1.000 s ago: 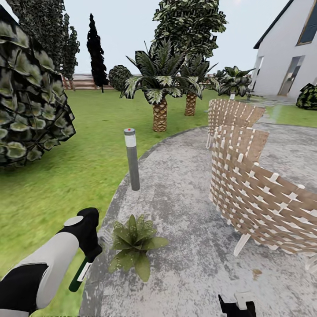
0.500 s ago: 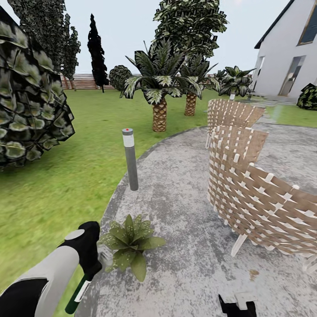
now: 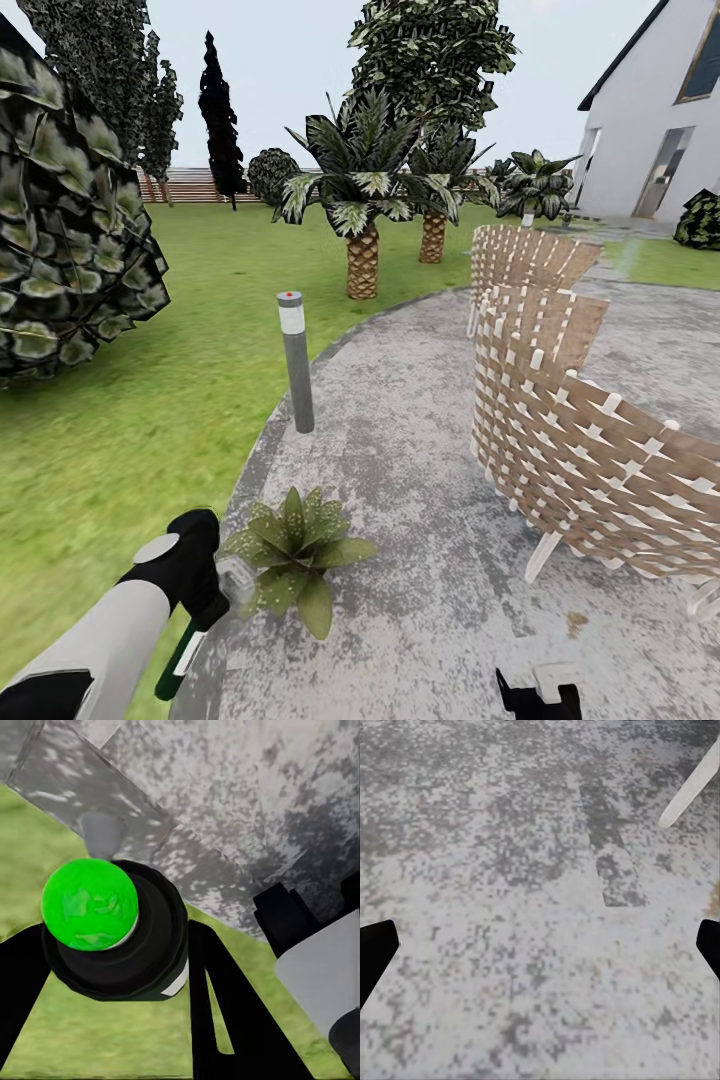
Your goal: Pick up the pesticide atomizer in the garden and spray insectifuge to fully cover both potted plants in the garden.
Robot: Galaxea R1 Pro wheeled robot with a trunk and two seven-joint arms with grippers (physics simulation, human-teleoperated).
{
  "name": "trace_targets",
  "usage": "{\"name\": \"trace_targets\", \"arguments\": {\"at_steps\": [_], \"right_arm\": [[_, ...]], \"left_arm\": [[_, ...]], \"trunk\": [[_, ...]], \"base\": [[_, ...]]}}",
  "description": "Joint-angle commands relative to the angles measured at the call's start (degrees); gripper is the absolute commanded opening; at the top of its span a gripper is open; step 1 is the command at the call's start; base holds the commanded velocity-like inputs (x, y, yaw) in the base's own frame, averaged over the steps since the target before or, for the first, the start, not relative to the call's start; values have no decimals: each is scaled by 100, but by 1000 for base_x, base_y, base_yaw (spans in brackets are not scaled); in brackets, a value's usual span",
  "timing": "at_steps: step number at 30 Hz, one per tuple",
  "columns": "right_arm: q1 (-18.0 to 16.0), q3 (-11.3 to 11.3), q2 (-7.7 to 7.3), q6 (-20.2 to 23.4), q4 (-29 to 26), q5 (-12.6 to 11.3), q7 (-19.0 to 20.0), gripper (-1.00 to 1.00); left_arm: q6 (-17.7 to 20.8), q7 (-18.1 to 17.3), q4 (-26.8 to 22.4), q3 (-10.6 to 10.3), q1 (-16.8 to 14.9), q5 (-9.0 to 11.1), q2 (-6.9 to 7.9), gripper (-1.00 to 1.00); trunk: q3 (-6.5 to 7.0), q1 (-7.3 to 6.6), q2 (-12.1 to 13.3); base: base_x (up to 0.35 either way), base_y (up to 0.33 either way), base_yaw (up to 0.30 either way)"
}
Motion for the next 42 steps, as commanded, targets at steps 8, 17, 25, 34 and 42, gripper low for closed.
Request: {"name": "trace_targets", "arguments": {"at_steps": [8, 17, 25, 34, 42], "right_arm": [[-3, 44, 0, -15, 5, -60, 15, 100], [-3, 45, 7, -14, 8, -60, 18, 100], [-3, 45, 7, -16, 11, -60, 15, 100], [-3, 44, 0, -20, 12, -48, 27, 100], [-3, 61, -2, -22, 12, -40, 39, 100]], "left_arm": [[47, -41, 172, 262, 30, 23, 7, -100], [60, -43, -65, 265, 7, 12, -14, -100], [83, -41, -105, 312, 91, 31, 24, -100], [84, -41, -131, 297, 90, 33, -7, -100], [93, -91, -254, 300, 23, 29, -16, -100]], "trunk": [[-5, -1, -2], [-5, -1, -2], [-5, -1, -2], [-5, -1, -2], [-5, -1, -2]], "base": [[0, 0, 0], [0, 0, 0], [24, -75, 159], [24, -267, 156], [161, -64, 0]]}}
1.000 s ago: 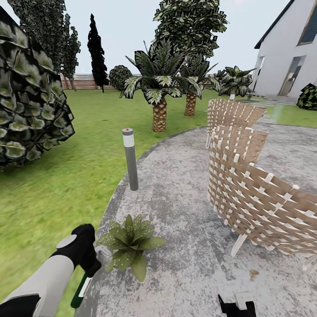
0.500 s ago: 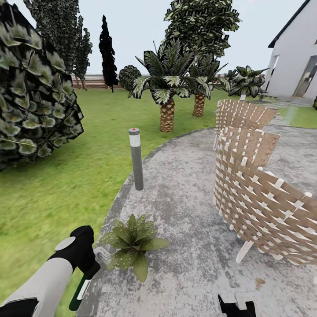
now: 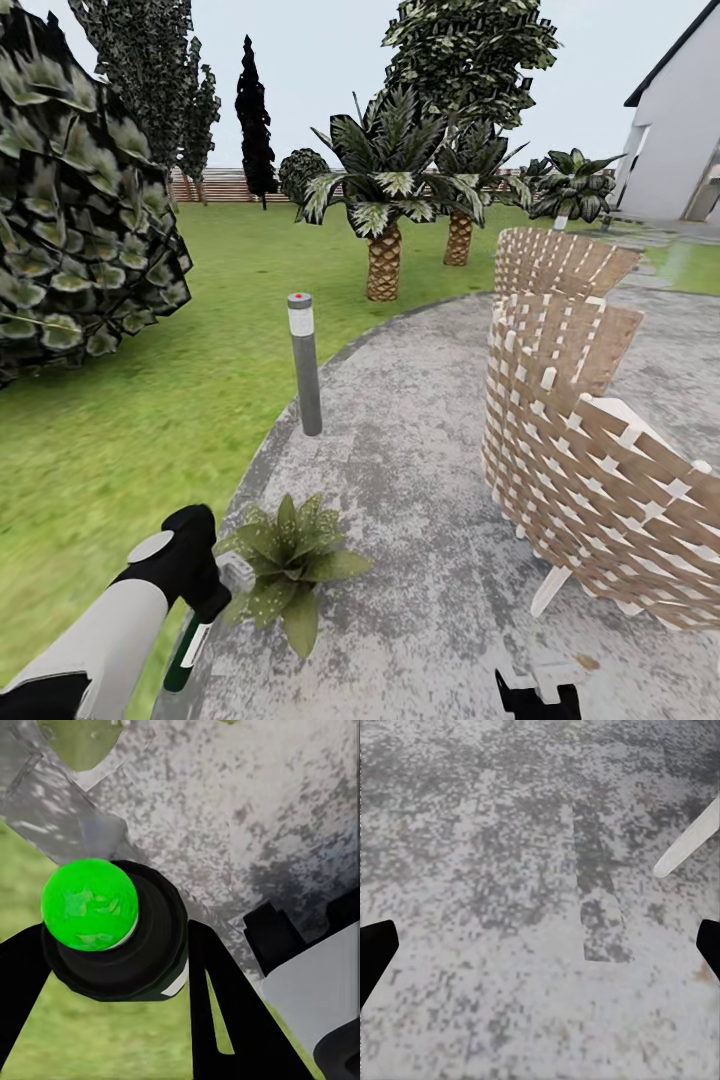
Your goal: Pick up the pesticide atomizer in the garden and spray insectifuge to fully cover both potted plants in the garden.
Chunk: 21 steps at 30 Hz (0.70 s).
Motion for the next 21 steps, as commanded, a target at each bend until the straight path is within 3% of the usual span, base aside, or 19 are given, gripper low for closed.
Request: {"name": "trace_targets", "arguments": {"at_steps": [1, 3, 5, 8, 17, 21], "right_arm": [[-3, 43, 3, -18, 4, -62, 19, 100], [-3, 43, 8, -18, 4, -63, 20, 100], [-3, 43, 9, -18, 4, -63, 20, 100], [-3, 43, 9, -18, 4, -63, 20, 100], [-3, 43, 9, -18, 4, -69, 20, 100], [-3, 43, 9, -18, 4, -69, 22, 100]], "left_arm": [[51, -63, -7, 23, -31, -54, -11, -100], [81, -64, 52, 22, -334, -87, -45, -100], [316, -70, 76, 7, -413, -90, -48, -100], [412, -73, 81, -21, -432, -72, -70, -100], [437, -72, 106, -33, -476, -121, -78, -100], [438, -73, 109, -39, -464, -109, -51, -100]], "trunk": [[-5, -1, -2], [-5, -1, -2], [-5, -1, -2], [-5, -1, -2], [-5, -1, -2], [-5, -1, -2]], "base": [[9, -1, 0], [2, 0, 156], [0, 0, 261], [0, 0, 195], [3, 0, 8], [200, 153, 0]]}}
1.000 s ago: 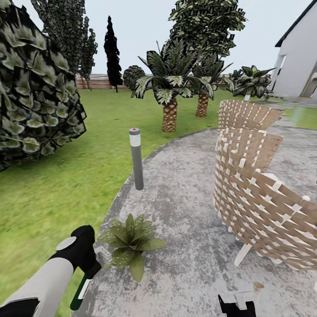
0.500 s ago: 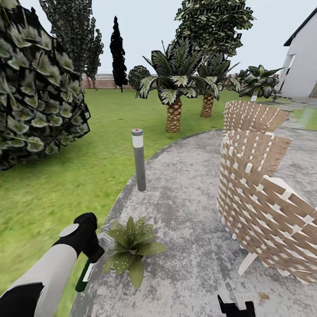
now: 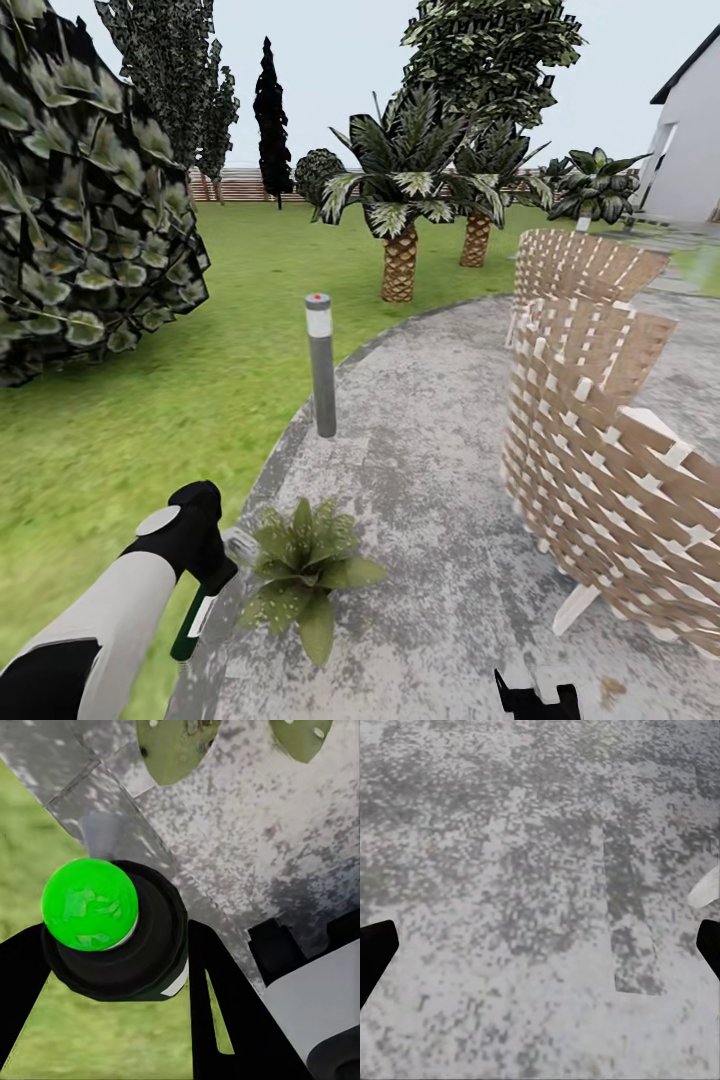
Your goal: Pick up the pesticide atomizer in the garden and spray insectifuge to fully cover both potted plants in the garden.
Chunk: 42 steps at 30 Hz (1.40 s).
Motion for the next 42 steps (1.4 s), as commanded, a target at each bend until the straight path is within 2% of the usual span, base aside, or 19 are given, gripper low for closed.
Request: {"name": "trace_targets", "arguments": {"at_steps": [1, 5, 10, 19, 23, 28, 34, 38, 42], "right_arm": [[-5, 42, -2, -21, 6, -61, 17, 100], [-5, 42, -2, -21, 6, -63, 16, 100], [-5, 42, -2, -21, 6, -64, 23, 100], [-5, 42, -2, -21, 6, -62, 24, 100], [-5, 42, -2, -21, 6, -64, 24, 100], [-5, 42, -2, -21, 6, -60, 25, 100], [-5, 42, -2, -21, 6, -64, 25, 100], [-5, 42, -2, -21, 6, -61, 25, 100], [-5, 42, -2, -21, 6, -63, 25, 100]], "left_arm": [[41, -56, -5, 25, 0, -52, -2, -100], [33, -49, 4, 25, 4, -48, -1, -100], [21, 2, 252, 36, 9, -71, -24, -100], [16, 5, 304, 34, 54, -78, -34, -100], [31, -14, 302, -199, 56, -148, -22, -100], [32, 4, 605, -298, 62, -184, 47, -100], [36, 1, 542, -278, -61, -177, -30, -100], [31, 4, 257, -255, -49, -168, -76, -100], [23, 5, 177, -256, -19, -169, -84, -100]], "trunk": [[-5, 1, -2], [-5, 1, -2], [-5, 1, -2], [-5, 1, -2], [-5, 1, -2], [-5, 1, -2], [-5, 1, -2], [-5, 1, -2], [-5, 1, -2]], "base": [[210, 260, 0], [191, 280, 0], [200, 238, 0], [121, 13, -112], [1, 0, -123], [0, 0, -9], [0, 0, 0], [-27, -52, 0], [-229, -138, 0]]}}
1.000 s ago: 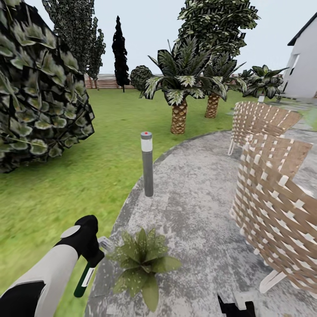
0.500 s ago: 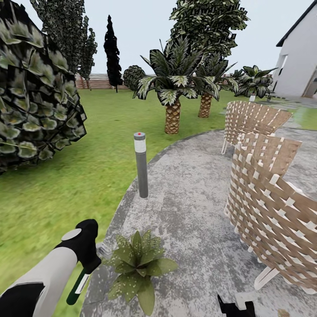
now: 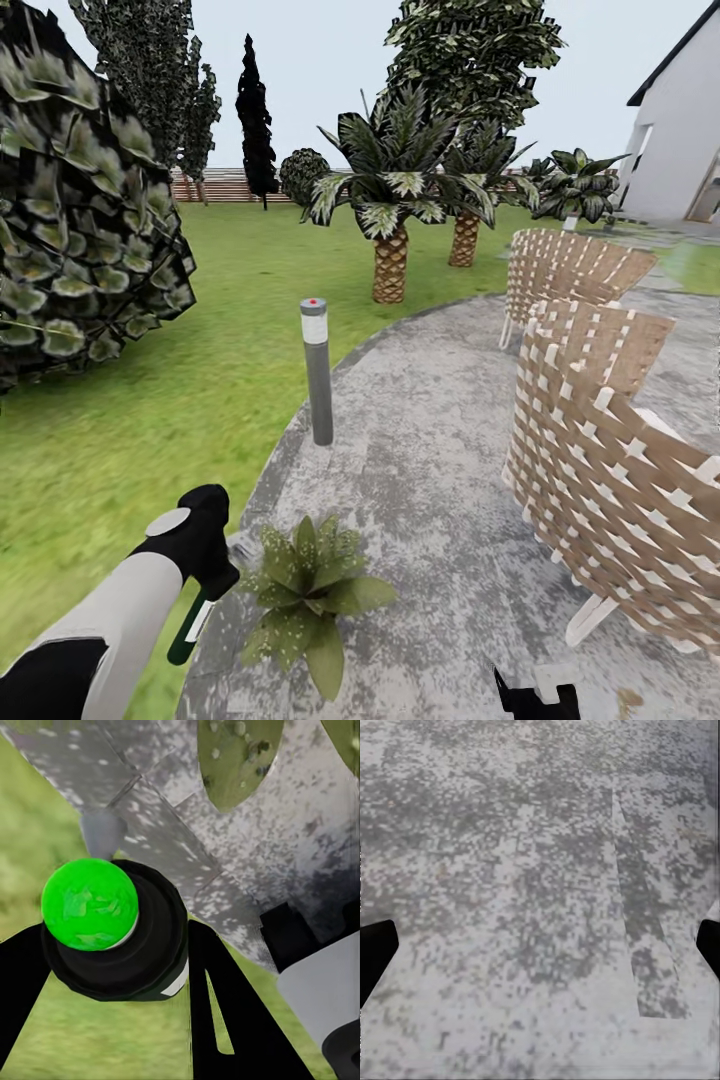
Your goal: Pick up the pesticide atomizer in the garden and spray insectifuge to fully cover both potted plants in the garden.
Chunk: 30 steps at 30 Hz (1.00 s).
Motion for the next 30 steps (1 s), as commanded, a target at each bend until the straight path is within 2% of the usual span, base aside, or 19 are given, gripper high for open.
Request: {"name": "trace_targets", "arguments": {"at_steps": [1, 6, 24, 30], "right_arm": [[-3, 42, -2, -17, 3, -60, 18, 100], [-3, 42, -2, -17, 3, -60, 18, 100], [-3, 42, -2, -17, 3, -58, 18, 100], [-3, 42, -2, -17, 3, -54, 18, 100]], "left_arm": [[39, -55, -13, 22, -4, -49, -9, -100], [38, -56, -12, 30, -16, -27, -72, -100], [39, -56, 76, 35, 51, -32, -57, -100], [38, -95, 91, 35, 62, -1, -51, -100]], "trunk": [[-5, -4, -2], [-5, -4, -2], [-5, -4, -2], [-5, -4, -2]], "base": [[-318, -31, 0], [-181, -6, -107], [19, 3, -269], [1, 34, -70]]}}
